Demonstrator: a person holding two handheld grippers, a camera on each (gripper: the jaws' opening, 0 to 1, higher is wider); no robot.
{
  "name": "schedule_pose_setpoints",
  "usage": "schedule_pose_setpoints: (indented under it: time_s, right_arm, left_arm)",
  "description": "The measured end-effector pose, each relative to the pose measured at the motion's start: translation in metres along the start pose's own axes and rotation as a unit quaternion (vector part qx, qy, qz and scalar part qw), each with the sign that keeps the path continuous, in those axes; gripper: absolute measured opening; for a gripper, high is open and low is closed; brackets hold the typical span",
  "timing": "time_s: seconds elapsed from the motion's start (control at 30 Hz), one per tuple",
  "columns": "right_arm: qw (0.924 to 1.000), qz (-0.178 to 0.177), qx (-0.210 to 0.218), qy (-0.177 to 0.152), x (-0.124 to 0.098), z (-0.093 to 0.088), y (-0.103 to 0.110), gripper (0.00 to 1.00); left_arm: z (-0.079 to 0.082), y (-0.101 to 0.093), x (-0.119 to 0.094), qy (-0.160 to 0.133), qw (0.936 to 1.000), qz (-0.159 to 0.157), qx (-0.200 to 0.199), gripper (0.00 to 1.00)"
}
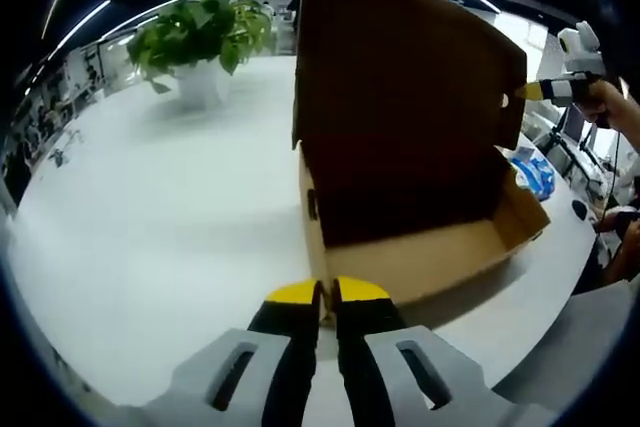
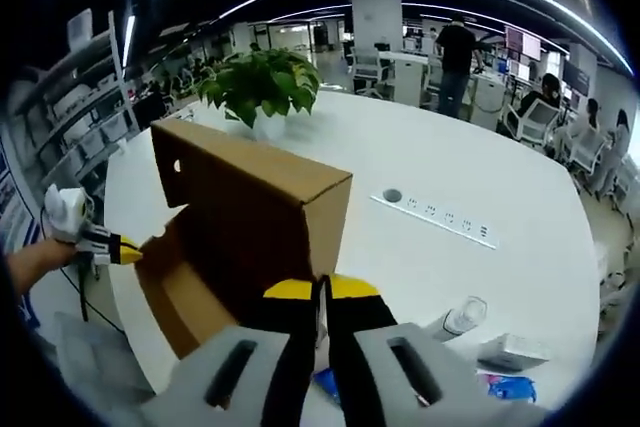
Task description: Operate the shoe box by opening the lid, removing the specified soft item, and placing it in the target area until the item is outside and the box remains undamaged.
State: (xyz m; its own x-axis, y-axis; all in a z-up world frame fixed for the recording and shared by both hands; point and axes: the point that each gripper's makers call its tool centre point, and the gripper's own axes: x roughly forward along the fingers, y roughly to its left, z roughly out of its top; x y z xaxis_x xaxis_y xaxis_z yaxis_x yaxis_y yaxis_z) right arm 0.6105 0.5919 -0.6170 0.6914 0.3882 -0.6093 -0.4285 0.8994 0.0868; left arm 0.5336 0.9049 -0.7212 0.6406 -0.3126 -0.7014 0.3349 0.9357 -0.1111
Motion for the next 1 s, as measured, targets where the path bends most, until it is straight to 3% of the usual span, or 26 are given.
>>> schedule_pose_setpoints:
  time_s: [0.57,0.7,1.0]
  right_arm:
    - [0.9992,0.0,0.031,-0.026,-0.012,-0.015,0.013,0.03]
    - [0.9992,-0.004,0.024,-0.032,-0.015,-0.019,0.016,0.03]
    - [0.9989,-0.006,0.017,-0.043,-0.02,-0.031,0.022,0.04]
  left_arm:
    - [0.001,0.001,-0.001,-0.007,1.0,-0.004,0.006,0.04]
    - [0.005,-0.001,-0.002,-0.013,0.9998,-0.004,0.017,0.14]
    - [0.018,-0.001,-0.013,-0.036,0.9987,0.0,0.037,0.19]
